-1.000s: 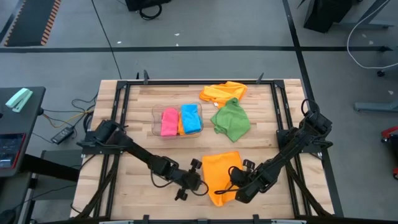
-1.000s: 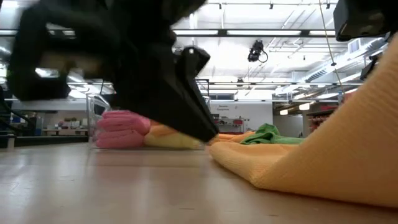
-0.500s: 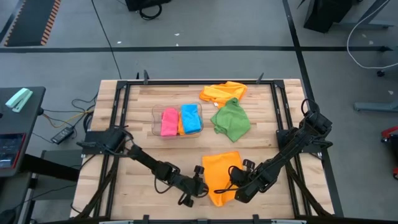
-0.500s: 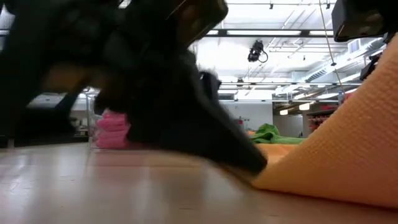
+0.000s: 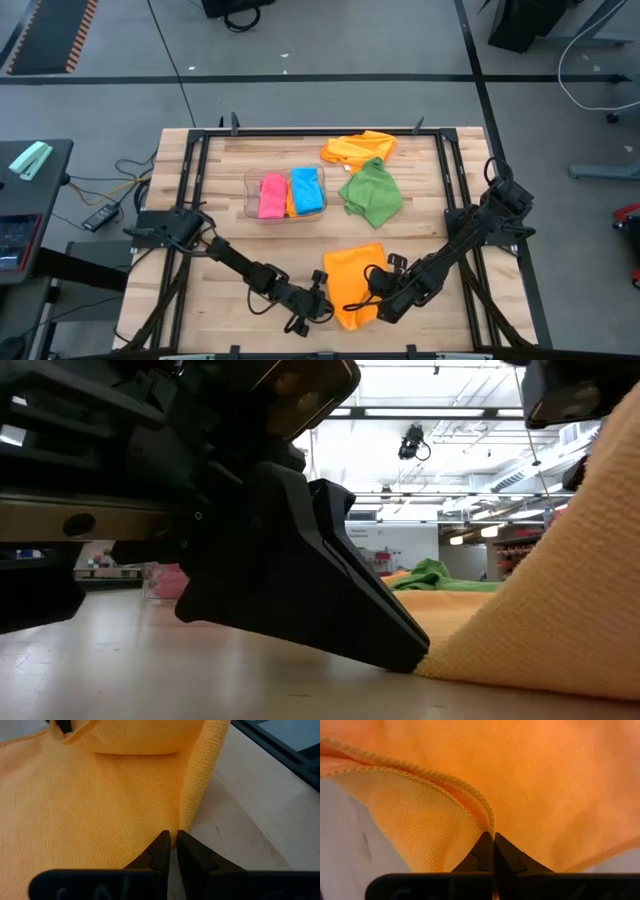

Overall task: Fold microfiber towels
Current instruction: Fold the bottom orange microfiber cloth

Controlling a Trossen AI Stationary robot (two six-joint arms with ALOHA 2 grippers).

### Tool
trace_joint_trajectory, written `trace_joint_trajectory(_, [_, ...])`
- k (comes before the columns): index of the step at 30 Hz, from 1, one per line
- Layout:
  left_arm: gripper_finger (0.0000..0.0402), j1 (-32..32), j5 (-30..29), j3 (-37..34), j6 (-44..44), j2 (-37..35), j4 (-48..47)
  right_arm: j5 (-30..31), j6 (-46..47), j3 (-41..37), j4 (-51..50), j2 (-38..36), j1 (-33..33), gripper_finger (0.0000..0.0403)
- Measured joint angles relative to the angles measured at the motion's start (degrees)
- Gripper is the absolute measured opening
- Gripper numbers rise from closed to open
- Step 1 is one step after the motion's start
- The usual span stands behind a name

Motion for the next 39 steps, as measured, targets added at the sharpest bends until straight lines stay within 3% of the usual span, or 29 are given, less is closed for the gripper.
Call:
trace_joint_trajectory(7, [0.0045, 0.0, 0.0, 0.0, 0.0, 0.0, -0.4, -1.5, -3.5, -0.1, -3.4, 0.0, -2.9, 0.0003])
trace_joint_trajectory(17, [0.0036, 0.0, 0.1, 0.0, 0.6, 0.1, -0.5, -3.8, -5.9, -5.1, 2.7, 0.0, -3.9, 0.001])
trace_joint_trajectory(23, [0.004, 0.0, 0.0, -0.1, 0.9, 0.1, -0.5, -3.7, -5.2, -5.9, 3.2, -0.2, -4.5, 0.0077])
trace_joint_trajectory(27, [0.0043, 0.0, 0.1, -0.1, 0.9, 0.1, -0.5, -3.7, -5.9, -1.1, -5.0, 0.0, -4.7, 0.0119])
trace_joint_trajectory(32, [0.0035, 0.0, 0.1, -0.1, 0.9, 0.1, -0.4, -1.3, -8.8, 6.1, -12.7, 0.0, -4.1, 0.0144])
trace_joint_trajectory(35, [0.0031, 0.0, 0.1, -0.1, 0.8, 0.1, -0.2, 2.6, -13.3, 8.6, -9.9, -0.2, -2.5, 0.0147])
trace_joint_trajectory(39, [0.0031, 0.0, 0.1, -0.1, 0.5, 0.1, 0.2, 8.9, -20.5, 7.5, 5.1, -0.3, -0.4, 0.0147])
